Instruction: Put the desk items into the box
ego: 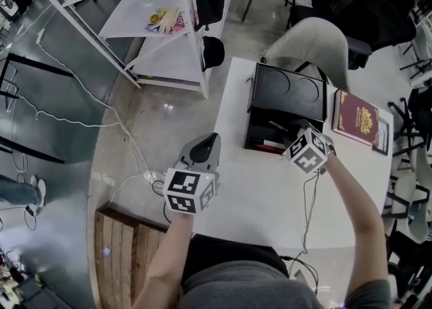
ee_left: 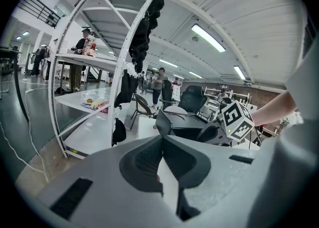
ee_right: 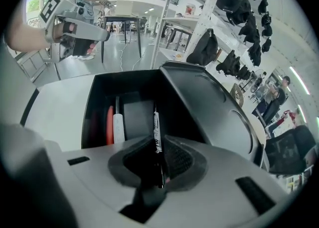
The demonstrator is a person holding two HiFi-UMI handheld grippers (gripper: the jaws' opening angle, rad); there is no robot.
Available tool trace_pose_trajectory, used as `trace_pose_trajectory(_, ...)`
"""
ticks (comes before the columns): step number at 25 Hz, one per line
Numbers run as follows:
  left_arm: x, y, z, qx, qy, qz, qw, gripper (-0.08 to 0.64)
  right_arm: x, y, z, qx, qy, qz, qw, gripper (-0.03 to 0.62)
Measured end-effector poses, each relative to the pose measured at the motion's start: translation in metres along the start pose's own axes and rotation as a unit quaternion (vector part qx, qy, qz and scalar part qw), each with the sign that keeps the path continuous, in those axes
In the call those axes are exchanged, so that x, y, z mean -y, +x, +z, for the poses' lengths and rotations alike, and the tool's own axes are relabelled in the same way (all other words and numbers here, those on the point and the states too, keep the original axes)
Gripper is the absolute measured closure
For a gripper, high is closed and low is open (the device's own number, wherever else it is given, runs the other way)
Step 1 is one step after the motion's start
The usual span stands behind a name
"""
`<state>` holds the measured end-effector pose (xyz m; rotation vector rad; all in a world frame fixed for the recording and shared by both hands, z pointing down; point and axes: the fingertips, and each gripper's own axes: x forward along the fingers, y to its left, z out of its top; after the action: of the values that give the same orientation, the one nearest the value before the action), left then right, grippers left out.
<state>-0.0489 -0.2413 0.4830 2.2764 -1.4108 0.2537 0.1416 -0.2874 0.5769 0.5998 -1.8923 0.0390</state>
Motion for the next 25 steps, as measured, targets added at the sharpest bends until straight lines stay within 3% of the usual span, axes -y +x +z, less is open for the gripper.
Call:
trace_pose_trajectory(7,0.002,-0.002,0.003,0.003,0.005,-0.003,1.0000,0.554,0.006,-0.019,0.009,0.043,0.066,-0.013,0.997,0.523)
trace_pose_trajectory(13,0.009,-0.003,0.007,0.007,0.011,-0.011,0.9999,0.554,0.004,-0.053,0.025,0.100,0.133,-0.018,0.986,0.518)
trace_pose_trajectory(25,0.027,-0.007,0.020,0.017,0.040,-0.034,0.9985,0.554,-0.003,-0.129,0.030,0.216,0.267,-0.057,0.938,0.529)
